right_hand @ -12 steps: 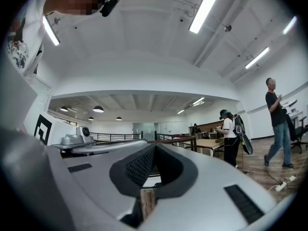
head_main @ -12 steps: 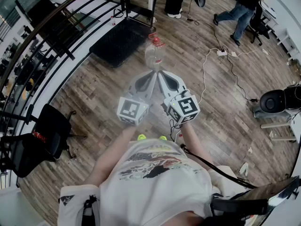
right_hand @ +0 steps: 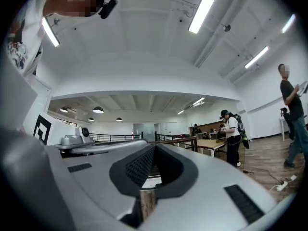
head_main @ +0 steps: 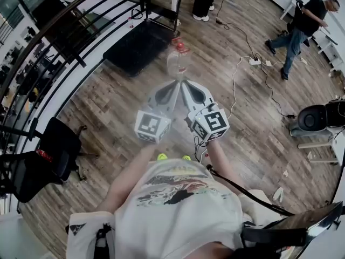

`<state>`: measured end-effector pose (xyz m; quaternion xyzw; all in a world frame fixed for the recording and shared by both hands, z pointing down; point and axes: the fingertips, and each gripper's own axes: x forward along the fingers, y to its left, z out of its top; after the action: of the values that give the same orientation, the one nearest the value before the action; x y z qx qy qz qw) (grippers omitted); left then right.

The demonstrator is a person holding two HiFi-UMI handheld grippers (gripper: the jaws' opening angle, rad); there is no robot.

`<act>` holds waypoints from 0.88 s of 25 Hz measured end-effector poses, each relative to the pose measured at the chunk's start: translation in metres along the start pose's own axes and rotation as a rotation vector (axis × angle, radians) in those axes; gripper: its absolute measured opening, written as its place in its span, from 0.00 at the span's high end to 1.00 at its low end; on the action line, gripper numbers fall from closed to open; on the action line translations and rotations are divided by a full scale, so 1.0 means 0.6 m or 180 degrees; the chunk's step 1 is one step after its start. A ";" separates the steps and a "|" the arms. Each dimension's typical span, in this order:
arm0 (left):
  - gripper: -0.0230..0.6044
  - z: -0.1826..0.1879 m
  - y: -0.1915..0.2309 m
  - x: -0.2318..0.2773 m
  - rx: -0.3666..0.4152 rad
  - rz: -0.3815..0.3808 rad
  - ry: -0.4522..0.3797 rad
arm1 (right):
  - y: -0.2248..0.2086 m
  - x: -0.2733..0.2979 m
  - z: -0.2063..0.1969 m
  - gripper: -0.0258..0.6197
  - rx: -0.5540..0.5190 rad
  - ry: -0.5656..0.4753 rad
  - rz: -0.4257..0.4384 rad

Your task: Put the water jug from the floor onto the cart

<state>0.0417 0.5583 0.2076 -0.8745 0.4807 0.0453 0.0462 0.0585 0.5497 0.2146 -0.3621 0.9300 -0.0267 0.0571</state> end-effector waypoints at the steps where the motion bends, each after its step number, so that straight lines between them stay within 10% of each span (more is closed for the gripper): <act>1: 0.95 -0.001 0.003 -0.001 0.0000 0.0005 0.0001 | 0.002 0.003 -0.001 0.93 -0.0044 0.0017 -0.0004; 22: 0.94 0.003 0.045 -0.045 0.0025 -0.0021 -0.0059 | 0.049 0.038 -0.007 0.93 -0.0131 0.0065 -0.0009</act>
<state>0.0043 0.5664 0.2078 -0.8754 0.4776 0.0513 0.0542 0.0216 0.5563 0.2143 -0.3642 0.9304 -0.0114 0.0401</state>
